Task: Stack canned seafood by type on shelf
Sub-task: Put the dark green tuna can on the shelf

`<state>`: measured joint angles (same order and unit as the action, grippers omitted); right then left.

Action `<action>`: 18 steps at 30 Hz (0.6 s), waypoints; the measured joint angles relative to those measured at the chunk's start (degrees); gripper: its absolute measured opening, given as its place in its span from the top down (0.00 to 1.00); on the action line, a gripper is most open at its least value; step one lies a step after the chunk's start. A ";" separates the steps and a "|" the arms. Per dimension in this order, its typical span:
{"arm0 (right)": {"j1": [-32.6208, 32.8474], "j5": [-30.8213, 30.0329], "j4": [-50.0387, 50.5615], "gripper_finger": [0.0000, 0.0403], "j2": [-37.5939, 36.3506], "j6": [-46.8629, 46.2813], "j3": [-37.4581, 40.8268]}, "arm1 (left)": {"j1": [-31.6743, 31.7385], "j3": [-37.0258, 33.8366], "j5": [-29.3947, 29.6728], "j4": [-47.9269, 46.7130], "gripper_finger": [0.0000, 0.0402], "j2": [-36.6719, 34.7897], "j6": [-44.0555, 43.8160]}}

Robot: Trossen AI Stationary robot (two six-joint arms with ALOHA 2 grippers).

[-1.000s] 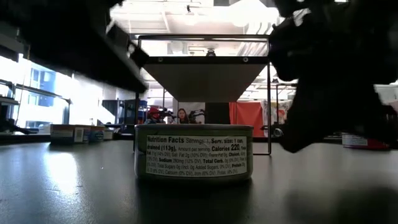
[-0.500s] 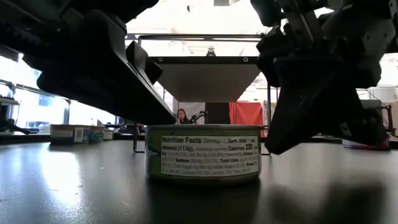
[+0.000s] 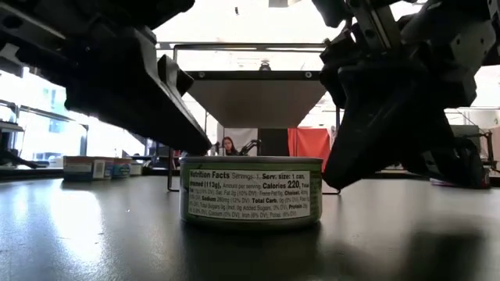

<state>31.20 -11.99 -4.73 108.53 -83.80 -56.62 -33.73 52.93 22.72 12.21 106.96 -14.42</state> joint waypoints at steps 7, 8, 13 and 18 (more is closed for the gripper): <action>-0.34 -0.31 0.24 1.00 0.00 -0.85 0.00 | 0.13 -0.61 0.10 -0.86 1.00 -0.11 -1.37; -0.46 -1.01 0.22 1.00 0.00 -1.15 0.00 | 0.13 -0.63 0.09 -0.86 1.00 -0.11 -1.39; -0.87 -2.01 -0.69 1.00 0.00 -1.70 0.00 | 0.10 -0.63 0.07 -0.89 1.00 -0.10 -1.50; -0.73 -1.59 -5.28 1.00 0.00 -1.69 0.02 | -0.04 -0.61 0.13 -0.71 1.00 0.74 -2.81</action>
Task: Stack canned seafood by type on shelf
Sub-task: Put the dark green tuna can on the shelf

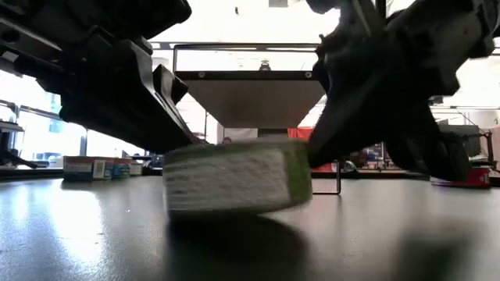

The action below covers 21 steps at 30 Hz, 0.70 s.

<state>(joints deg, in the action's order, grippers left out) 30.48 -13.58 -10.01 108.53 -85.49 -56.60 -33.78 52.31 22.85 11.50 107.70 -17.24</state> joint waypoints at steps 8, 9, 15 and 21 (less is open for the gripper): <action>1.10 -0.82 -1.70 1.00 -0.13 1.58 -4.25 | -0.09 0.11 0.22 0.47 1.00 1.14 -2.65; 1.01 -1.55 -0.87 1.00 -0.13 1.97 -5.04 | -0.07 -0.03 -0.06 0.01 1.00 1.34 -2.64; 0.26 -4.42 1.46 1.00 -0.15 5.59 -8.79 | -0.14 0.00 0.02 0.21 1.00 1.24 -2.66; -0.35 -4.40 2.16 1.00 -0.17 9.50 -10.22 | -0.14 -0.04 0.16 -1.72 1.00 0.85 -1.48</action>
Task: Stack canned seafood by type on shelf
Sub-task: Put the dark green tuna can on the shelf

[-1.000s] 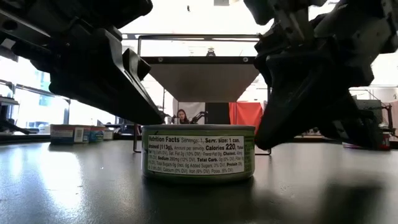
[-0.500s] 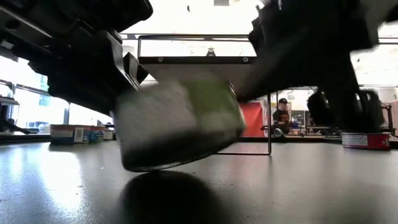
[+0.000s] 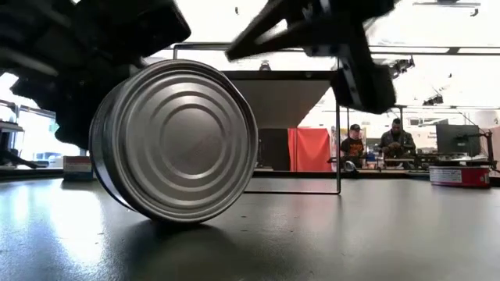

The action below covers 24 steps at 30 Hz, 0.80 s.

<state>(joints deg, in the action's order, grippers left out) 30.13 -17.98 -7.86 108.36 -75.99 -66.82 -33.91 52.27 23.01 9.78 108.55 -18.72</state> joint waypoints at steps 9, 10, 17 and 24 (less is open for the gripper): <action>-1.32 4.92 10.35 1.00 -0.05 14.99 -8.49 | 0.59 0.00 4.30 -21.31 1.00 -9.67 -1.91; -1.60 5.60 11.92 1.00 -0.05 18.65 -10.23 | 0.51 0.02 4.46 -22.70 1.00 -11.15 -3.41; -3.85 12.99 22.73 0.95 0.39 49.30 -24.56 | -5.84 0.04 10.98 -23.61 1.00 -19.57 -17.98; -5.77 20.58 37.60 0.60 6.40 63.90 -35.39 | -15.39 0.04 24.64 -19.95 1.00 -22.73 -30.24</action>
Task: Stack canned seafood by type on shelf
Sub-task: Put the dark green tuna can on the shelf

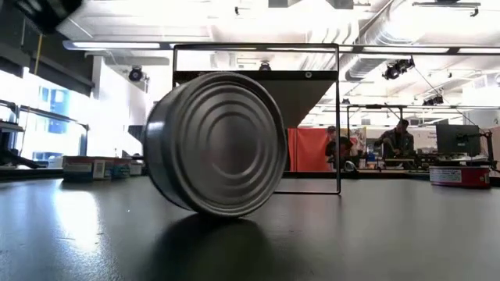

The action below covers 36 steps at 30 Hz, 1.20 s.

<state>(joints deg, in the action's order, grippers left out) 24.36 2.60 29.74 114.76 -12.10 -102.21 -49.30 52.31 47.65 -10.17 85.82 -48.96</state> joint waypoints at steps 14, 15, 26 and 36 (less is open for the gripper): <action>-0.71 -1.69 17.76 0.22 9.22 15.17 -4.75 | -5.61 0.02 5.63 1.39 1.00 -2.95 -5.13; -0.92 -1.79 18.65 0.22 9.75 15.17 -4.75 | -5.51 0.02 5.65 1.37 1.00 -2.95 -4.90; -1.88 -4.28 25.25 0.25 12.49 16.21 -4.73 | -5.28 0.02 5.39 1.06 1.00 -5.79 0.46; -1.84 -8.01 31.79 0.69 12.48 15.73 -4.71 | -5.57 0.07 8.03 1.04 1.00 -19.89 18.63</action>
<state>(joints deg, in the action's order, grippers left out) 22.52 -5.41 61.53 127.24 3.63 -106.91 -54.87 52.38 55.68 -9.13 65.93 -30.33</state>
